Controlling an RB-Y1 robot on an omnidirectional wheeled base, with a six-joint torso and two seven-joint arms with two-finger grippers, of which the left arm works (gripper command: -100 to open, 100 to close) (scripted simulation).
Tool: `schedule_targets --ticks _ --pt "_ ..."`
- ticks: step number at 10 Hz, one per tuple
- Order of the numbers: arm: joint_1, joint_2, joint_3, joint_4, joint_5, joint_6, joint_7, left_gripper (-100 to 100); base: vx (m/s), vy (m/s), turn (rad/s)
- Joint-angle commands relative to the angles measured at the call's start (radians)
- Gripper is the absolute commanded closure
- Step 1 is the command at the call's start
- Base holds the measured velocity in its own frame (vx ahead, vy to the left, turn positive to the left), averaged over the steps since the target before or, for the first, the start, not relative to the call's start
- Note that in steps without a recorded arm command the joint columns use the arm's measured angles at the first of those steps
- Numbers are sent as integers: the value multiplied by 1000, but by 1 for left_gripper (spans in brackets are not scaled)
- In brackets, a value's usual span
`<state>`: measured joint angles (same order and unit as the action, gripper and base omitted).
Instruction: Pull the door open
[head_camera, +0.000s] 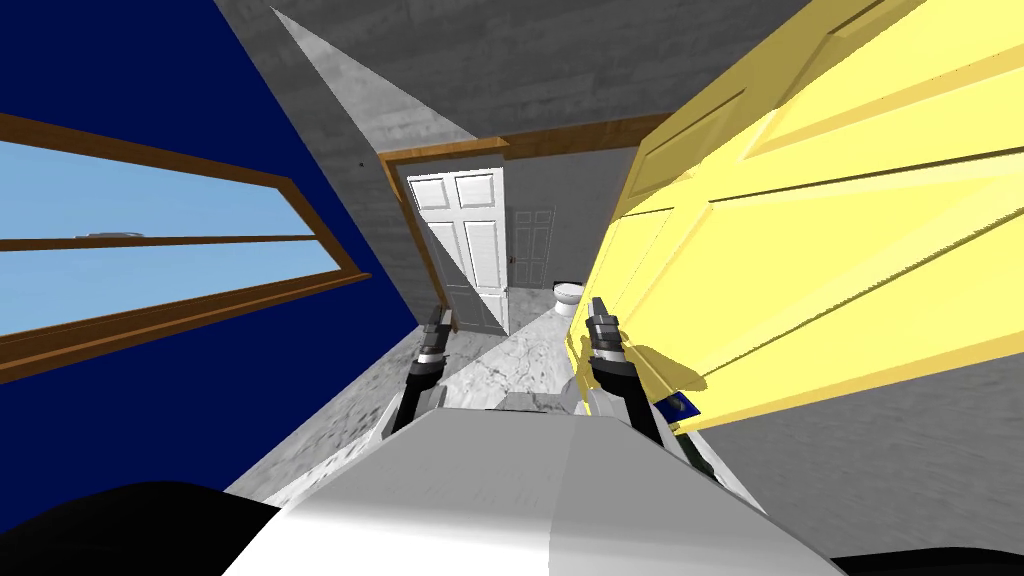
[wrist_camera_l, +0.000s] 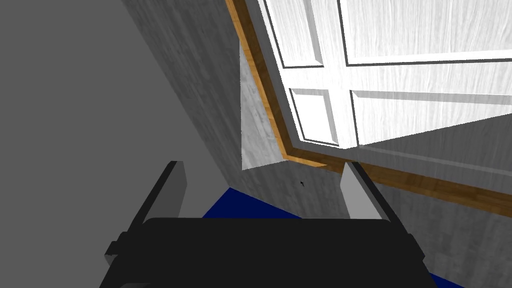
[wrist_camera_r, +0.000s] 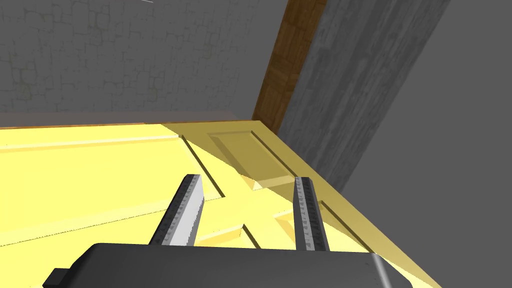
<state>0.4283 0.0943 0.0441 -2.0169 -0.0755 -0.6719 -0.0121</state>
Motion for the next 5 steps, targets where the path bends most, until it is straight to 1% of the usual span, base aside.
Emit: schedule_targets --ticks 1,5 --pt "-11 4 2 46 4 -10 6 -100 98 -7 -40" --pt "-35 12 4 139 13 -19 21 -100 101 -23 -51"
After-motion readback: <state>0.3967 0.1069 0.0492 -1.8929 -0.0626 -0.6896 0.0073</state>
